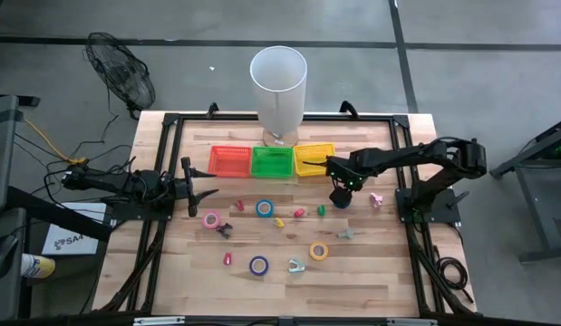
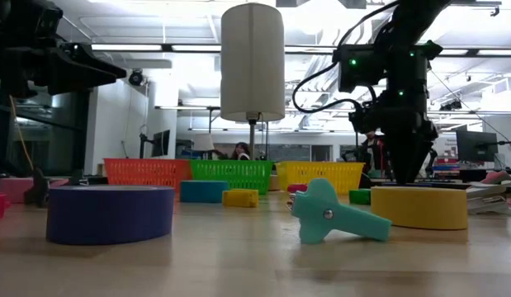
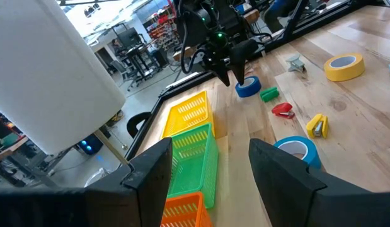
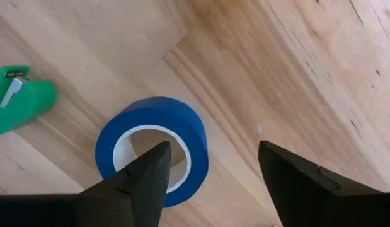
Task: Pick and place Stapler, Stapler remover, tape
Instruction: Put the blue tape into the yellow bin
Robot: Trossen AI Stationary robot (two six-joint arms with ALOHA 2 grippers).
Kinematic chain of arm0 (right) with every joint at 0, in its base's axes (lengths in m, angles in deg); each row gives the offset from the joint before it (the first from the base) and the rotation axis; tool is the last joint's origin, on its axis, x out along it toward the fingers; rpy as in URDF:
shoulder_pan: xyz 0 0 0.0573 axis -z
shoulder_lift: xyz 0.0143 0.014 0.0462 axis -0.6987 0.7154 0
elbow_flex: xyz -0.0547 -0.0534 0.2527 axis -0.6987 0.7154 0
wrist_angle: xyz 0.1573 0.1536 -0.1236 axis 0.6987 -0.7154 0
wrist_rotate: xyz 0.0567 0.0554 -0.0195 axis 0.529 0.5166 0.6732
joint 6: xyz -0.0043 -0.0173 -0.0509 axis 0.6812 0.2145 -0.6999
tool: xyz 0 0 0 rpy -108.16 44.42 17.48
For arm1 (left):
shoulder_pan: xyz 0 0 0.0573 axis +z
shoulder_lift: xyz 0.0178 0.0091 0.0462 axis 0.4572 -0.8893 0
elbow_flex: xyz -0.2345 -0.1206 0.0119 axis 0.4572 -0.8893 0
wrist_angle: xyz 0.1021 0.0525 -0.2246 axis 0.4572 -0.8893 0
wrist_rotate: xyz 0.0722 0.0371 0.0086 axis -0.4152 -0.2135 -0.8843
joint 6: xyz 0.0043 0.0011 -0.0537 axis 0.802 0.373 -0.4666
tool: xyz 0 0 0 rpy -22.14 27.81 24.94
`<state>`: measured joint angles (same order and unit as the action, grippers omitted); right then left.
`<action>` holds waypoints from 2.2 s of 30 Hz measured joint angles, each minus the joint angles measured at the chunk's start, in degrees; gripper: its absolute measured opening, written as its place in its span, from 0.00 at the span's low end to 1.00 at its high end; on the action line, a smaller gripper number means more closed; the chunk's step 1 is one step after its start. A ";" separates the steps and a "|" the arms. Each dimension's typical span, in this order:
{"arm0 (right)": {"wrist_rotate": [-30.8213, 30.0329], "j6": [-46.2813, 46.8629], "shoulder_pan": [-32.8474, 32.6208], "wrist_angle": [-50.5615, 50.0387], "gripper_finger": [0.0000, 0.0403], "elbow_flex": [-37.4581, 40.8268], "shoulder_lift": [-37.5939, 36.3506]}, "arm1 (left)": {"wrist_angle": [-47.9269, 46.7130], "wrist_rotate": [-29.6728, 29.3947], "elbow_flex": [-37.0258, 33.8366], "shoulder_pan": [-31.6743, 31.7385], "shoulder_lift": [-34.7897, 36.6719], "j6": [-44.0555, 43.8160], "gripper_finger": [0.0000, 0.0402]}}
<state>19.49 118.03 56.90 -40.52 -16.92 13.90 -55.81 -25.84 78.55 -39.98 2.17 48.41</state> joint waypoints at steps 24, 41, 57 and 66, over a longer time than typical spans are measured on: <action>-4.19 1.37 -4.70 2.31 0.49 0.00 0.00 | -0.01 0.02 0.00 0.00 0.00 0.00 0.52; -3.77 -1.26 -4.72 0.84 0.48 0.03 0.00 | -0.01 0.00 0.00 -0.01 0.02 0.00 0.52; -1.36 3.18 -4.70 8.32 0.48 7.50 -0.57 | 0.00 0.00 0.00 0.00 0.02 0.00 0.52; -0.07 3.38 -4.72 7.37 0.28 7.88 -2.58 | 0.00 0.00 0.00 0.00 0.00 0.00 0.52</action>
<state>19.42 121.42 52.18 -33.15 -9.04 11.32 -55.81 -25.84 78.55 -39.98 2.17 48.41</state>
